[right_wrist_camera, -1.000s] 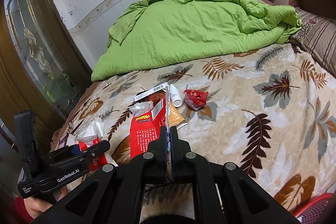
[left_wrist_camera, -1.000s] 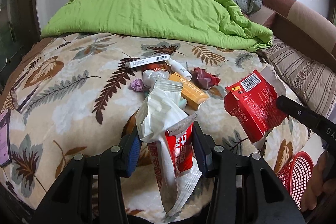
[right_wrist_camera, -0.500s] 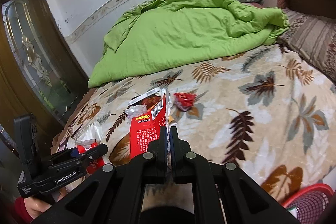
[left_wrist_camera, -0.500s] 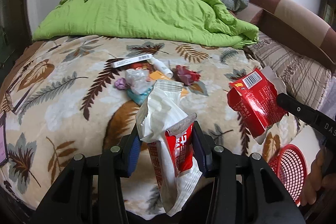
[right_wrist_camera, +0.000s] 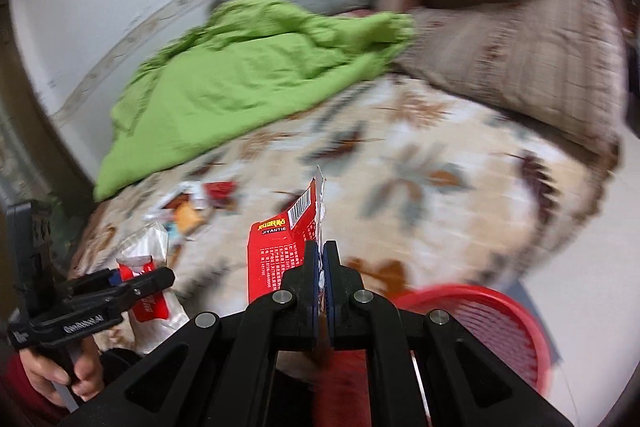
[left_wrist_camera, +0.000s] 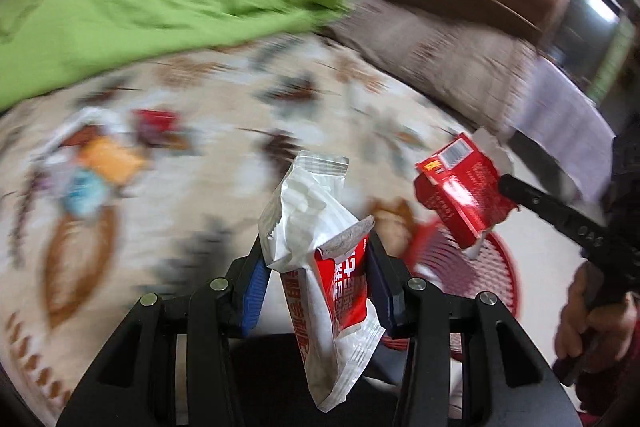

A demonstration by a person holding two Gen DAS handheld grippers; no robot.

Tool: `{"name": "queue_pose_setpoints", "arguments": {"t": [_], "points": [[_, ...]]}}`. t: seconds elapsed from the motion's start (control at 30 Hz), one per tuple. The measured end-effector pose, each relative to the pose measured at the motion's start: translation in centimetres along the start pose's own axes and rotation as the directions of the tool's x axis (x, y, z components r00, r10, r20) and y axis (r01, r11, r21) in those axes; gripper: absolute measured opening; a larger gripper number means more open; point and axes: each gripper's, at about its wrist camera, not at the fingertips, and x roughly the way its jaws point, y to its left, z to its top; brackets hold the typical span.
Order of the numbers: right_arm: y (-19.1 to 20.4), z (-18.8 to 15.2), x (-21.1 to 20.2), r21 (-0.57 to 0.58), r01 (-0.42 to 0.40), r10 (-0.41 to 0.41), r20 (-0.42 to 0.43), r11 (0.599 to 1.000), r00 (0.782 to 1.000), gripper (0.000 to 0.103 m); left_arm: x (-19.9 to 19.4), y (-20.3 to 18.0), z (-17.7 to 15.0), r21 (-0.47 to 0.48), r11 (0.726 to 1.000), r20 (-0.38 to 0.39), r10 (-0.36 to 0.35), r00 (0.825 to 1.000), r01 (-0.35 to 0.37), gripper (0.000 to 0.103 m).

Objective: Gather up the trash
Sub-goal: 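Carry both items to the red basket and open both tools over it, then move both open tools back to the remaining trash on the bed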

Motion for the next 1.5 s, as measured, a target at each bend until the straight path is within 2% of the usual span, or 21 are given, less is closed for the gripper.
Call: {"name": "queue_pose_setpoints", "arguments": {"t": [0.1, 0.2, 0.27, 0.3, 0.37, 0.4, 0.43, 0.5, 0.6, 0.77, 0.9, 1.0, 1.1, 1.2, 1.4, 1.5], "points": [[-3.4, -1.2, -1.9, 0.036, 0.083, -0.083, -0.017, 0.996, 0.996, 0.003, 2.6, -3.9, 0.4, 0.067, 0.992, -0.078, -0.099, 0.992, 0.104, 0.044], [-5.9, -2.7, -2.9, 0.066, 0.153, -0.151, -0.042, 0.986, 0.988, 0.004, 4.8, -7.4, 0.3, 0.150, 0.978, -0.130, -0.122, 0.984, 0.142, 0.044], [-7.2, -3.6, -3.0, 0.100, 0.170, -0.163, -0.076, 0.980, 0.984, 0.006, 6.0, -8.8, 0.1, 0.164, 0.971, -0.162, -0.148, 0.976, 0.174, 0.045], [-7.7, -3.9, -2.9, 0.117, 0.174, -0.164, -0.092, 0.978, 0.982, 0.006, 6.7, -9.7, -0.1, 0.168, 0.965, -0.191, -0.169, 0.967, 0.202, 0.050], [-8.5, -4.4, -2.7, 0.146, 0.186, -0.171, -0.111, 0.972, 0.979, 0.016, 7.5, -10.6, -0.3, 0.182, 0.961, -0.218, -0.167, 0.961, 0.208, 0.059], [-8.7, -4.4, -2.7, 0.152, 0.202, -0.186, -0.113, 0.968, 0.976, 0.029, 7.7, -10.9, -0.4, 0.193, 0.961, -0.222, -0.153, 0.963, 0.197, 0.062], [-8.8, -4.4, -2.8, 0.155, 0.210, -0.195, -0.107, 0.965, 0.975, 0.039, 7.6, -11.0, -0.6, 0.204, 0.961, -0.215, -0.143, 0.966, 0.187, 0.062], [-8.5, -3.9, -2.9, 0.148, 0.204, -0.193, -0.082, 0.968, 0.978, 0.041, 6.9, -10.6, -0.8, 0.214, 0.964, -0.184, -0.116, 0.976, 0.155, 0.062], [-6.9, -2.8, -2.2, 0.107, 0.173, -0.168, -0.052, 0.979, 0.984, 0.041, 4.9, -8.6, -0.5, 0.191, 0.979, -0.097, -0.050, 0.994, 0.068, 0.062], [-2.3, -0.7, 0.4, 0.034, 0.052, -0.050, -0.035, 0.998, 0.998, 0.041, 1.6, -4.0, 0.2, 0.107, 0.992, 0.008, 0.059, 0.998, -0.059, 0.062], [3.1, 0.3, 2.8, -0.069, -0.051, 0.048, -0.042, 0.996, 0.998, 0.041, -1.2, 0.7, -0.1, 0.000, 0.986, 0.053, 0.164, 0.985, -0.164, 0.062], [6.9, 0.6, 4.7, -0.144, -0.113, 0.105, -0.063, 0.983, 0.992, 0.044, -3.1, 3.9, -0.7, -0.081, 0.974, 0.057, 0.216, 0.975, -0.211, 0.062], [10.4, 0.6, 6.9, -0.208, -0.162, 0.146, -0.088, 0.965, 0.985, 0.045, -5.2, 7.1, -1.9, -0.165, 0.948, 0.066, 0.286, 0.956, -0.272, 0.062], [13.4, 0.5, 9.2, -0.220, -0.218, 0.196, -0.118, 0.951, 0.973, 0.046, -6.6, 9.8, -2.8, -0.244, 0.917, 0.063, 0.341, 0.938, -0.317, 0.062], [18.3, -0.9, 13.7, -0.223, -0.252, 0.213, -0.182, 0.942, 0.960, 0.047, -9.2, 13.4, -4.7, -0.357, 0.854, 0.046, 0.420, 0.906, -0.378, 0.062], [20.2, -1.7, 15.1, -0.254, -0.254, 0.208, -0.192, 0.933, 0.959, 0.047, -10.1, 14.7, -5.5, -0.398, 0.833, 0.037, 0.434, 0.900, -0.385, 0.062]]}}
